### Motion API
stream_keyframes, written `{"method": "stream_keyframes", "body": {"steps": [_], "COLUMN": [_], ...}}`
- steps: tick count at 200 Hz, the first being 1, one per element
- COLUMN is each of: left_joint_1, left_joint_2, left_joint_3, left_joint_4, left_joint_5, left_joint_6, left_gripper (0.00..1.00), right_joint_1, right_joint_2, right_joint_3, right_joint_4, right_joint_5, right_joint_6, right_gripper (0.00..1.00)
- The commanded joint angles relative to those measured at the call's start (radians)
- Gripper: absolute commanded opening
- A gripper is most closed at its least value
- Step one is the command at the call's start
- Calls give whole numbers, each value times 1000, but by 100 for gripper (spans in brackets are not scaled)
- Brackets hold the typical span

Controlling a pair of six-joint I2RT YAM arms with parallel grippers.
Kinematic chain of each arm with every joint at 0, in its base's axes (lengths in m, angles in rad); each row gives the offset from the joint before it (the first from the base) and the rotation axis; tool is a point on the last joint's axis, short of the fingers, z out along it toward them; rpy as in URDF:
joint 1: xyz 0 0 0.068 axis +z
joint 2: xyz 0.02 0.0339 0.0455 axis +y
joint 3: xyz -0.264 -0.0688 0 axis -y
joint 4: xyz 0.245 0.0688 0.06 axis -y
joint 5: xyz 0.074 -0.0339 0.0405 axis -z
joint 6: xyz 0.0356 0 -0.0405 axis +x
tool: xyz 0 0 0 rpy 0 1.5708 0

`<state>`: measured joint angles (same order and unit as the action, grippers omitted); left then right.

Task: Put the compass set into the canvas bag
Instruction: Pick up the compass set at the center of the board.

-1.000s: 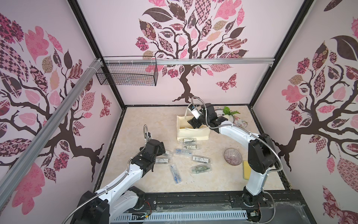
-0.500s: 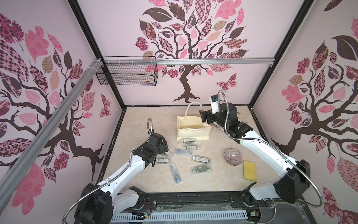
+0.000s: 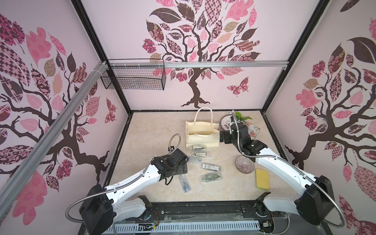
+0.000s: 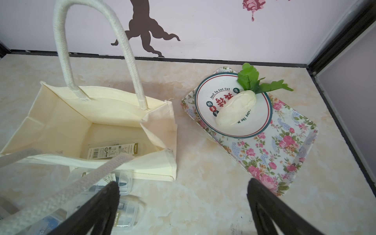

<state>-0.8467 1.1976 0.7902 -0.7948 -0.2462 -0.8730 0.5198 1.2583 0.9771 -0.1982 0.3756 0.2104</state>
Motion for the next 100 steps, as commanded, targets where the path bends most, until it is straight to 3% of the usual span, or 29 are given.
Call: {"method": "stream_keyframes", "body": {"steps": [1,100], "left_joint_1": [-38,-66], "left_joint_2": [57,281], "left_joint_3": [29,92], "left_joint_4": [-44,-7], "left_joint_5": [14,71], "left_joint_6": [-78,-30], "left_gripper": [97,92], "right_joint_1": [-7,-8], "right_joint_2": [-58,-103], "right_joint_3": [-18,-74], "right_joint_4": [5,41], "right_joint_5": [39,-15], "right_joint_6": [25,30], "right_gripper": [100,100]}}
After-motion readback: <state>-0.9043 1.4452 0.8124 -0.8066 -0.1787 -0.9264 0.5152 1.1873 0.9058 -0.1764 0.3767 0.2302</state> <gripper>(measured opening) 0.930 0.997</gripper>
